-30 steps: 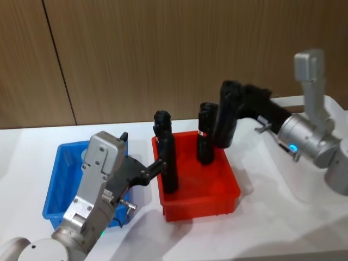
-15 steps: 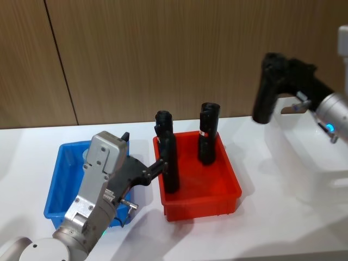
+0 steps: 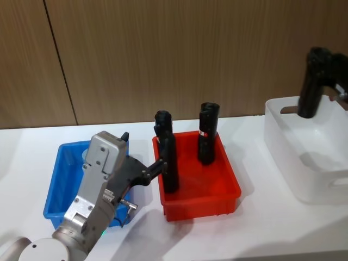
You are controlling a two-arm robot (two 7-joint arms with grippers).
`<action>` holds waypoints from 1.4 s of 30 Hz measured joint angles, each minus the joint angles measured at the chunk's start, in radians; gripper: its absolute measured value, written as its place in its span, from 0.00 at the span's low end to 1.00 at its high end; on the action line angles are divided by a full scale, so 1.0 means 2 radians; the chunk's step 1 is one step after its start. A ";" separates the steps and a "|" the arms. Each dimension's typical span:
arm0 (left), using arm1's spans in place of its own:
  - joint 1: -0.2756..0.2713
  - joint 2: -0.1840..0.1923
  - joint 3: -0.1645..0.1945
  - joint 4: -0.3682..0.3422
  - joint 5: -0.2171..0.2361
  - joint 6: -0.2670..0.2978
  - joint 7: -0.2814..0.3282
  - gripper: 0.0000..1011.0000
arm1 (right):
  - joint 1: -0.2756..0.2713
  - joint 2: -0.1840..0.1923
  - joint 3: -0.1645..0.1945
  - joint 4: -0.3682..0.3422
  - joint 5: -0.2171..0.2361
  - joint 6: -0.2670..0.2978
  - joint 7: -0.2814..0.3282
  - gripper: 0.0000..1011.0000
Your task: Pick the cotton swabs from the blue box and place them into the white box.
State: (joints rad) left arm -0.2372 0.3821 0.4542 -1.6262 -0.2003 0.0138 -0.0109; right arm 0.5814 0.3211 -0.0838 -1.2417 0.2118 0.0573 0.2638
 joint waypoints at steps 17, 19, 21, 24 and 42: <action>0.000 0.000 0.000 0.000 0.000 0.000 0.000 0.99 | 0.034 0.010 0.013 0.100 -0.014 -0.008 -0.009 0.47; 0.000 0.000 0.000 0.000 0.000 0.000 0.000 0.99 | 0.036 0.011 0.014 0.107 -0.015 -0.009 -0.009 0.53; 0.000 0.000 0.000 0.000 0.000 0.000 0.000 0.99 | 0.039 0.011 0.015 0.115 -0.015 -0.010 -0.009 0.59; 0.000 0.000 0.000 0.000 0.000 0.000 0.000 0.99 | 0.042 0.012 0.017 0.123 -0.015 -0.011 -0.008 0.68; 0.000 0.000 0.000 0.000 0.000 0.000 0.000 0.99 | 0.040 0.016 0.024 0.126 -0.011 -0.014 -0.006 0.99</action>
State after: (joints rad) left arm -0.2372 0.3821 0.4542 -1.6262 -0.2004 0.0138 -0.0109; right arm 0.6621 0.3535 -0.0350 -0.9902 0.1907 0.0295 0.2511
